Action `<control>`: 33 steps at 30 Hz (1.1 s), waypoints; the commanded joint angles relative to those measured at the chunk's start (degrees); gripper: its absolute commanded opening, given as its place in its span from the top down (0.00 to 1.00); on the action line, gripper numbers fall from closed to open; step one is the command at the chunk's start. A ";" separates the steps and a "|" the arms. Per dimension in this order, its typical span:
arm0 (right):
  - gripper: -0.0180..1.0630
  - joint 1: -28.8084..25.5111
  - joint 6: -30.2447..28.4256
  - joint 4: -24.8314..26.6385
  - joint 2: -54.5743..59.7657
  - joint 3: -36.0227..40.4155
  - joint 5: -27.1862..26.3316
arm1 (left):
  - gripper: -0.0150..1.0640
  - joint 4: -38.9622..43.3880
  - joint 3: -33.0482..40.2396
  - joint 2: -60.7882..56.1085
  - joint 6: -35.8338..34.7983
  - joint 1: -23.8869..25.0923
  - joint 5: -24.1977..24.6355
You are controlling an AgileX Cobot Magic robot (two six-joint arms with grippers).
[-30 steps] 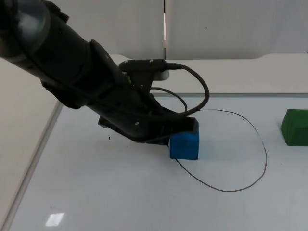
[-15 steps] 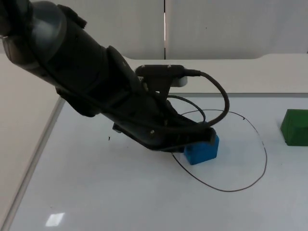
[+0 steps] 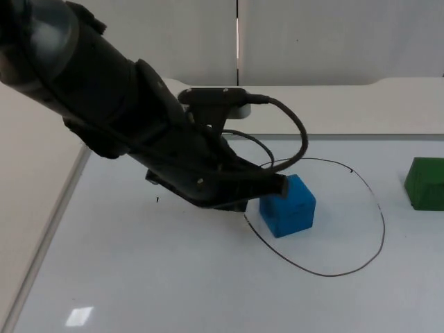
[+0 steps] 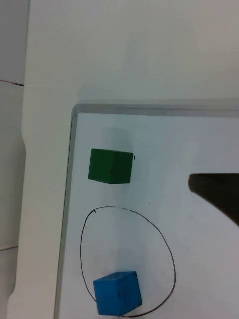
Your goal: Push the two cubes into the marked area.
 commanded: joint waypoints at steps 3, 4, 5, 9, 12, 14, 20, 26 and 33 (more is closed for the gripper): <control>0.01 -0.34 -0.02 0.00 -0.26 0.50 -0.03 | 0.99 2.11 -0.37 -0.21 0.02 4.40 3.52; 0.01 -0.34 -0.02 0.00 -0.26 0.50 -0.03 | 0.99 2.11 -0.37 -0.21 0.02 4.40 3.52; 0.01 -0.34 -0.02 0.00 -0.26 0.50 -0.03 | 0.99 2.35 -0.37 -0.48 0.02 5.34 4.35; 0.01 -0.34 -0.02 0.00 -0.26 0.50 -0.03 | 0.99 3.07 -0.15 -2.10 0.02 8.32 6.84; 0.01 -0.34 -0.02 0.00 -0.26 0.50 -0.03 | 0.99 4.39 -0.15 -4.76 0.02 10.55 9.02; 0.01 -0.34 -0.02 0.00 -0.26 0.50 -0.03 | 0.99 6.24 -0.15 -7.02 0.02 11.28 10.00; 0.01 -0.34 -0.02 0.00 -0.26 0.50 -0.03 | 0.99 9.08 -0.11 -13.11 0.02 11.83 10.57; 0.01 -0.34 -0.02 0.00 -0.26 0.50 -0.03 | 0.99 10.33 -0.11 -20.14 0.02 11.83 11.70; 0.01 -0.34 -0.02 0.00 -0.26 0.50 -0.03 | 0.99 16.56 -0.11 -27.71 -3.50 11.83 13.19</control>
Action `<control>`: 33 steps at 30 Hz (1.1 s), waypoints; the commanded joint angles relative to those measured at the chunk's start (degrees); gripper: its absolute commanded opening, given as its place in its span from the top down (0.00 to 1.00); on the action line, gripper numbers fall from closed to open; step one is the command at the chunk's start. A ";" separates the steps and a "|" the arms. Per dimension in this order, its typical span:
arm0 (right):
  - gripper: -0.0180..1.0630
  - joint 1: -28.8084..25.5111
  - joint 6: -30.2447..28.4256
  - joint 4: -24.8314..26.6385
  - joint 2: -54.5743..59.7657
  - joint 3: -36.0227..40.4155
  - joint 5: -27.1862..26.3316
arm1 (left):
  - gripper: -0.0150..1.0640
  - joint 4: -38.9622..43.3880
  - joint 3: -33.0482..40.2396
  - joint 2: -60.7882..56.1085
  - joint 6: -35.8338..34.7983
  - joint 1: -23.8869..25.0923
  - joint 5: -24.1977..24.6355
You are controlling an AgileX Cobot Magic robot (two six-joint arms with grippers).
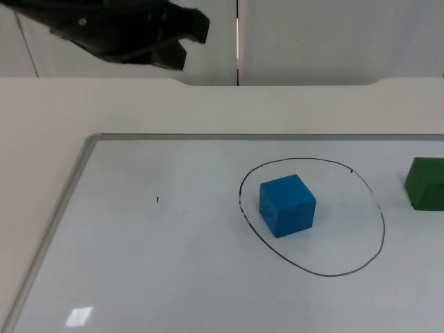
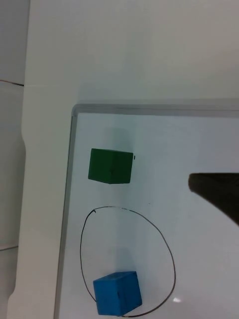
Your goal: Push the two cubes into the marked area.
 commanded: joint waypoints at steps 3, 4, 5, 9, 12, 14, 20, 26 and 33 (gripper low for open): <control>0.01 -0.34 -0.02 0.00 -0.26 0.50 -0.03 | 0.99 4.92 -0.03 -4.61 -2.70 0.14 0.89; 0.01 -0.34 -0.02 0.00 -0.26 0.50 -0.03 | 0.99 5.78 -0.03 -5.35 -3.03 0.14 0.98; 0.01 -0.34 -0.02 0.00 -0.26 0.50 -0.03 | 0.99 6.73 -0.03 -6.41 -3.35 0.14 1.51; 0.01 -0.34 -0.02 0.00 -0.26 0.50 -0.03 | 0.99 9.50 -0.03 -8.74 -5.51 0.14 2.62; 0.01 -0.34 -0.02 0.00 -0.26 0.50 -0.03 | 0.99 11.57 -0.03 -10.69 -6.15 0.14 3.69; 0.01 -0.34 -0.02 0.00 -0.26 0.50 -0.03 | 0.99 11.71 -0.03 -11.24 -6.15 0.14 3.96; 0.01 -0.34 -0.02 0.00 -0.26 0.50 -0.03 | 0.99 11.83 0.07 -14.04 -7.31 0.14 4.54; 0.01 -0.34 -0.02 0.00 -0.26 0.50 -0.03 | 0.99 11.47 2.70 -17.04 -7.68 0.14 3.02; 0.01 -0.34 -0.02 0.00 -0.26 0.50 -0.03 | 0.99 11.26 12.39 -24.47 -9.84 0.14 -1.68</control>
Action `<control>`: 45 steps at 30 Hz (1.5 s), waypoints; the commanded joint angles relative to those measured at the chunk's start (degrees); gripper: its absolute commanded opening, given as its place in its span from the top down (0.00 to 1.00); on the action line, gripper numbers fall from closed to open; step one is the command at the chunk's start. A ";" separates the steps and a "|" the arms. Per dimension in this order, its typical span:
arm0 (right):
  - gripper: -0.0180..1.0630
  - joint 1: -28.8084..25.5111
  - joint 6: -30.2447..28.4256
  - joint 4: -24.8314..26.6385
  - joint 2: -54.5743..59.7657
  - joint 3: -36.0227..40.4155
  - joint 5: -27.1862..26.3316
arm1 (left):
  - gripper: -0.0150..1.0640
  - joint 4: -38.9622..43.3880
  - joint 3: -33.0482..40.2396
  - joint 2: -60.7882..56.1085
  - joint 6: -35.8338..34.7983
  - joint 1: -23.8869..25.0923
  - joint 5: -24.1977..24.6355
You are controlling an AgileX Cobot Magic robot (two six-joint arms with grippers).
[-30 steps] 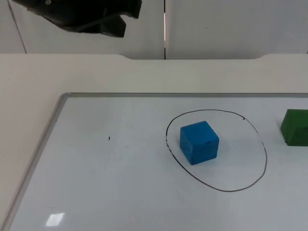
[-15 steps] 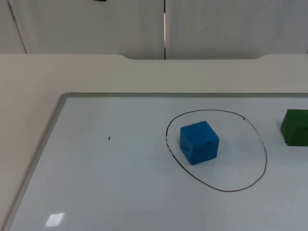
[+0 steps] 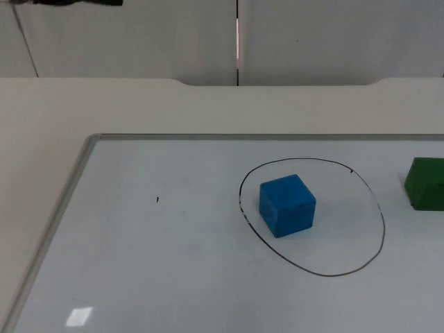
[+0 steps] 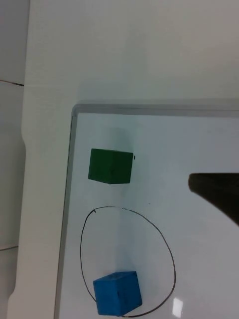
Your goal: Push the two cubes into the marked area.
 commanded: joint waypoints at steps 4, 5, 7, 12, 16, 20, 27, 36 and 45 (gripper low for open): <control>0.01 -0.34 -0.02 0.00 -0.26 0.50 -0.03 | 0.99 -0.04 6.00 -7.17 -2.66 0.14 -1.19; 0.01 -0.34 -0.02 0.00 -0.26 0.50 -0.03 | 0.99 -0.04 6.62 -8.57 -2.64 0.14 -0.49; 0.01 -0.34 -0.02 0.00 -0.26 0.50 -0.03 | 0.99 -0.04 7.23 -10.51 -2.64 0.14 0.66; 0.01 -0.34 -0.02 0.00 -0.26 0.50 -0.03 | 0.99 0.33 7.49 -18.22 -2.64 0.14 6.21; 0.01 -0.34 -0.02 0.00 -0.26 0.50 -0.03 | 0.99 1.28 7.49 -23.65 -2.67 0.14 8.60; 0.01 -0.34 -0.02 0.00 -0.26 0.50 -0.03 | 0.99 4.02 9.61 -29.23 -5.40 0.14 11.28; 0.01 -0.34 -0.02 0.00 -0.26 0.50 -0.03 | 0.99 12.46 12.98 -34.41 -13.65 0.14 15.77; 0.01 -0.34 -0.02 0.00 -0.26 0.50 -0.03 | 0.99 22.08 13.65 -42.42 -21.85 0.14 24.92; 0.01 -0.34 -0.02 0.00 -0.26 0.50 -0.03 | 0.99 24.70 16.87 -49.61 -26.66 0.14 32.09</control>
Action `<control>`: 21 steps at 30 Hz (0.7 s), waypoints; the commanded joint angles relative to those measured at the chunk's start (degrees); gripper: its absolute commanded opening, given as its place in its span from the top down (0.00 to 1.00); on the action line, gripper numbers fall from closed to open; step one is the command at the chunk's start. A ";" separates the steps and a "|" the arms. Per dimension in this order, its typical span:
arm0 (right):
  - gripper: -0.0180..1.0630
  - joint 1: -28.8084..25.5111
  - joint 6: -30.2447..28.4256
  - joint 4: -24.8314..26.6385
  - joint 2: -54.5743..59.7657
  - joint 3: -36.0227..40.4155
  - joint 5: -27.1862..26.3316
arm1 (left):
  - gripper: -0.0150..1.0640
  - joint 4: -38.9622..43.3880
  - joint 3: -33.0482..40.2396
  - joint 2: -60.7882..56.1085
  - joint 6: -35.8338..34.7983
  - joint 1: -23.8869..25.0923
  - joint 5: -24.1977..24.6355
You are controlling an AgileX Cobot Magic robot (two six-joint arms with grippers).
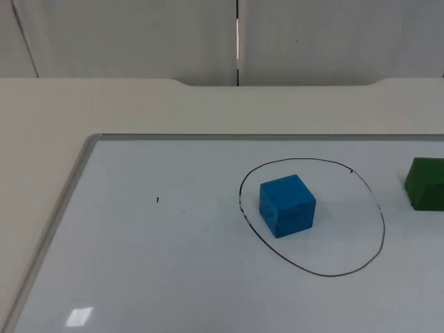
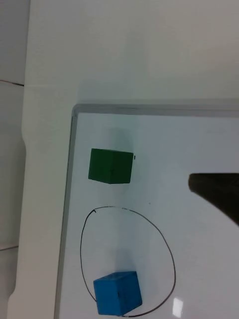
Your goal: Push the two cubes into the marked area.
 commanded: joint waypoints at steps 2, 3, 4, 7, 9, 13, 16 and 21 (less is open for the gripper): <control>0.01 -0.34 -0.02 0.00 -0.26 0.50 -0.03 | 0.99 0.81 2.29 -2.67 -2.48 0.14 3.14; 0.01 -0.34 -0.02 0.00 -0.26 0.50 -0.03 | 0.99 1.59 2.79 -3.73 -3.46 0.14 3.84; 0.01 -0.34 -0.02 0.00 -0.26 0.50 -0.03 | 0.99 2.08 3.08 -4.87 -4.13 0.14 4.29; 0.01 -0.34 -0.02 0.00 -0.26 0.50 -0.03 | 0.99 2.51 3.05 -6.62 -4.56 0.14 5.47; 0.01 -0.34 -0.02 0.00 -0.26 0.50 -0.03 | 0.99 3.28 3.18 -9.49 -4.56 0.14 6.68; 0.01 -0.34 -0.02 0.00 -0.26 0.50 -0.14 | 0.99 4.18 4.69 -13.01 -4.13 0.14 7.25; 0.02 -0.34 -0.02 0.00 -0.26 0.39 -0.14 | 0.99 4.18 4.56 -15.96 -4.13 0.14 7.16; 0.09 -0.34 0.23 0.00 3.56 -0.15 -0.89 | 0.99 4.18 4.56 -19.74 -4.13 0.14 7.09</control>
